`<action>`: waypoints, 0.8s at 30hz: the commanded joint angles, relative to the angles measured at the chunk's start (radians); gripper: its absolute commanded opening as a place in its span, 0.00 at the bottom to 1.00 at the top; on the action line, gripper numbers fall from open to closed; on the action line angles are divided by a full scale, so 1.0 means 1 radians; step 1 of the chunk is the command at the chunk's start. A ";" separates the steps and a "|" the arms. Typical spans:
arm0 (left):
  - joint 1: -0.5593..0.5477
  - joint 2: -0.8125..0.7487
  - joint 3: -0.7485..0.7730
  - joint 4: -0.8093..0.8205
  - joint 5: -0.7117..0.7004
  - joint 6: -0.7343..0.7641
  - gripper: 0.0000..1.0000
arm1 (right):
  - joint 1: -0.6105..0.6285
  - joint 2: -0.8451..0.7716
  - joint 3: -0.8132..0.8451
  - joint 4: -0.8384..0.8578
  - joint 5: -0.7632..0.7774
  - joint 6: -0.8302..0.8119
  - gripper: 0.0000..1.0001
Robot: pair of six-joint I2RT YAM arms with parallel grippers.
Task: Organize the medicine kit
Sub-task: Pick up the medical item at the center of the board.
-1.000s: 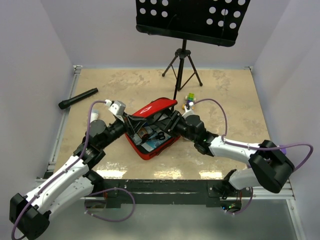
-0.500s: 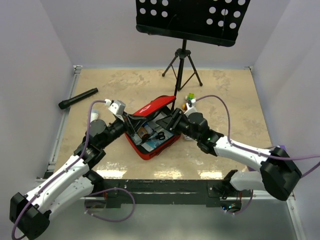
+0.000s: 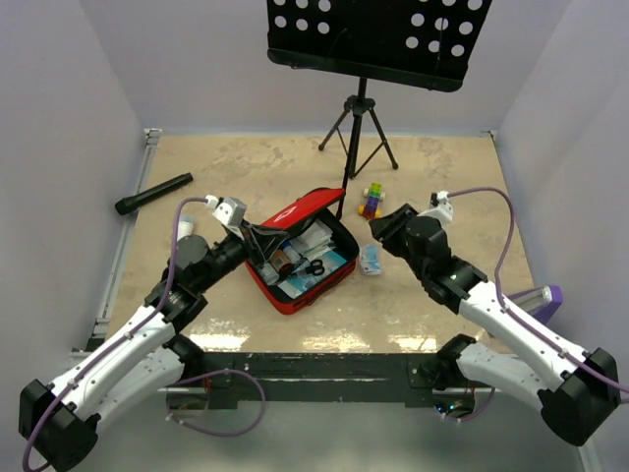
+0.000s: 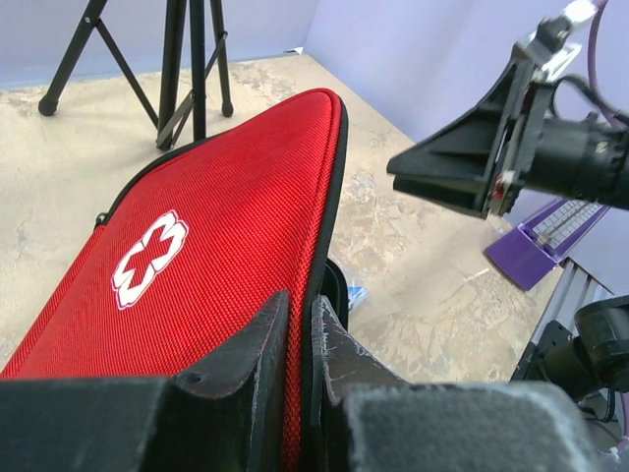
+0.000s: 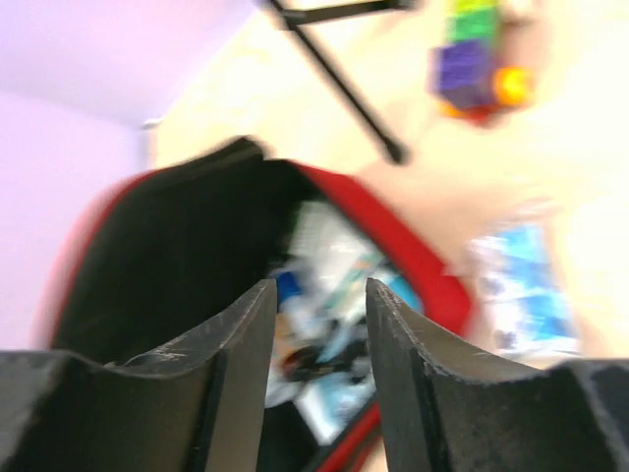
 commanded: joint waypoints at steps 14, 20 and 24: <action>0.007 0.008 0.005 -0.075 -0.058 0.002 0.00 | -0.233 0.221 -0.243 0.238 -0.234 -0.094 0.54; 0.007 0.010 0.002 -0.071 -0.058 0.002 0.00 | -0.279 0.313 -0.195 0.320 -0.223 -0.147 0.54; 0.008 0.010 0.000 -0.071 -0.058 0.000 0.00 | -0.294 0.444 -0.134 0.343 -0.252 -0.201 0.54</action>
